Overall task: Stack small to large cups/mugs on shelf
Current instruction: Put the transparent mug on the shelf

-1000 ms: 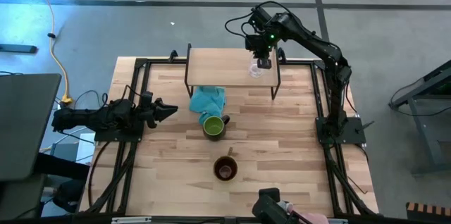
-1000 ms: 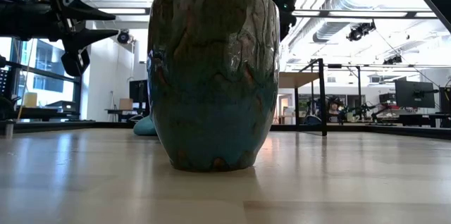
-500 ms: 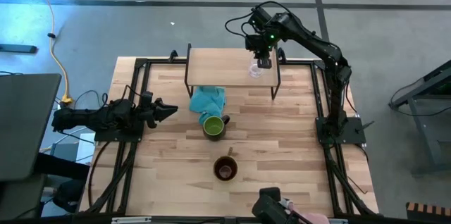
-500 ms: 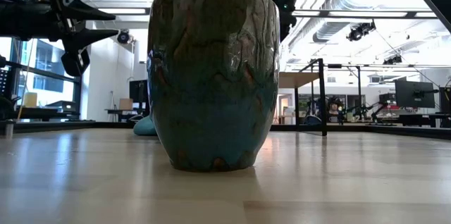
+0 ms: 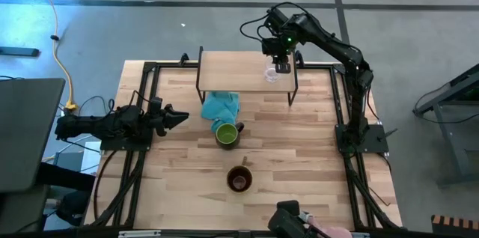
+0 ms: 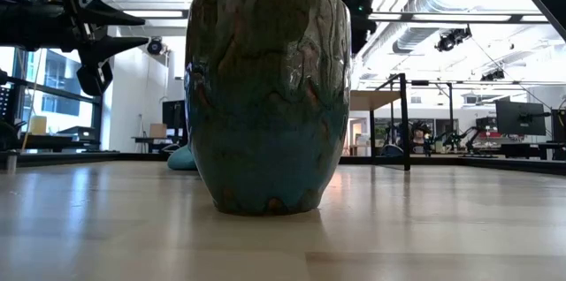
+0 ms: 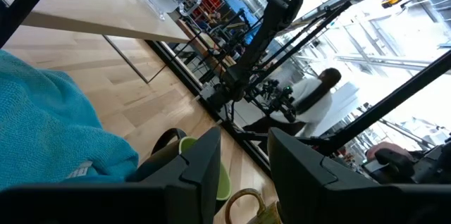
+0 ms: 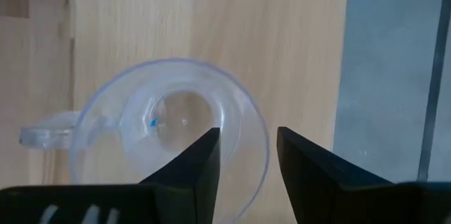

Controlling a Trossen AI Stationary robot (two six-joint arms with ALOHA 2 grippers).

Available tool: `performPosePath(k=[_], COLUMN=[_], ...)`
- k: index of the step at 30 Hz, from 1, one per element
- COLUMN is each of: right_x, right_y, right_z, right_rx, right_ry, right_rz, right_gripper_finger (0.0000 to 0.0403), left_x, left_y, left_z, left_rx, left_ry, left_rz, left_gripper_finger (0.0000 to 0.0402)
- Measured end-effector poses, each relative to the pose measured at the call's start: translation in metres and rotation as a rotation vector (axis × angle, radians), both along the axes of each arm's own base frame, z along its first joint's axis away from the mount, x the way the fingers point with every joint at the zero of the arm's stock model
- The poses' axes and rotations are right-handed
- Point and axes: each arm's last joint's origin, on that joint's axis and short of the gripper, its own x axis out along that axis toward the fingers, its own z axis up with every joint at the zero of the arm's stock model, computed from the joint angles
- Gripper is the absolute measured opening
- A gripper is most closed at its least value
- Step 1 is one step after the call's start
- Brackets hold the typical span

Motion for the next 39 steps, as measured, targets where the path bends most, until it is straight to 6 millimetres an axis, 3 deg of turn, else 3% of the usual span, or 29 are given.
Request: performPosePath(k=[39], right_x=[0.01], right_y=[0.007], right_z=[0.001], right_rx=[-0.062], right_ry=[-0.006], right_rz=[0.078], right_gripper_finger=[0.0133], left_x=[0.0], left_y=[0.0], left_z=[0.0], left_rx=[0.005], left_ry=[0.001], left_rz=[0.012], left_gripper_finger=[0.0106])
